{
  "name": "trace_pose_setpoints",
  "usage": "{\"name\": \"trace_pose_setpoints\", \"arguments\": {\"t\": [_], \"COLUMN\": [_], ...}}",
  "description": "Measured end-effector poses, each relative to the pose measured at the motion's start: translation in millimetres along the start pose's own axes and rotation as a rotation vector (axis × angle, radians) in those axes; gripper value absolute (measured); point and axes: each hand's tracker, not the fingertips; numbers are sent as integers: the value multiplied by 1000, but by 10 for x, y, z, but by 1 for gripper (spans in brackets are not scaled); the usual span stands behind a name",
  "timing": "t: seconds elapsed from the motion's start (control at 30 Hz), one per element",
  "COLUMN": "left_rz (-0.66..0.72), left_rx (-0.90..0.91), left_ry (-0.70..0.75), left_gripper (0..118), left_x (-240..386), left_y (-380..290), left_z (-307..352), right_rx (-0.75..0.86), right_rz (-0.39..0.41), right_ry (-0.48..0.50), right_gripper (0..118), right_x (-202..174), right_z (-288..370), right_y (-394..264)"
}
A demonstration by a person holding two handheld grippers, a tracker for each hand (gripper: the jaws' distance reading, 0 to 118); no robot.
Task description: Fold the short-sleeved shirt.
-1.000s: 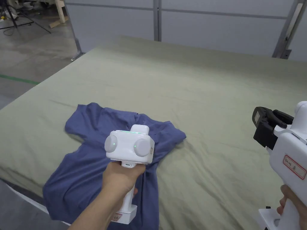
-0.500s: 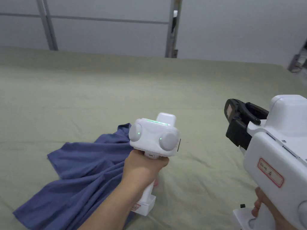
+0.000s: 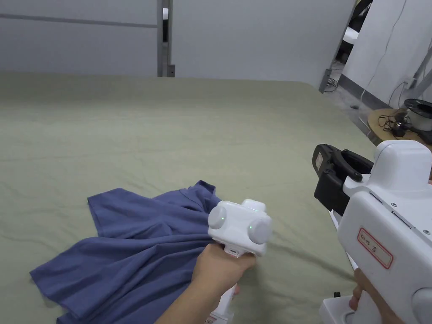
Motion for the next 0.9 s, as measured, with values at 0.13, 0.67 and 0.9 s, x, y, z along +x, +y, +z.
{"name": "trace_pose_setpoints", "arguments": {"t": [0.13, 0.67, 0.9], "left_rz": [209, 26, 198], "left_rx": [100, 1002, 943], "left_ry": [-312, 646, 724], "left_gripper": [27, 29, 0], "left_x": [-476, -1465, -1644], "left_y": [-45, -1803, -2224], "left_z": [597, 4894, 5000], "right_rx": [8, 75, 65], "right_rz": [-24, 34, 16], "right_ry": [24, 4, 14], "right_gripper": [4, 4, 4], "right_x": [-43, -548, -648], "right_z": [31, 500, 553], "right_y": [34, 69, -25]}}
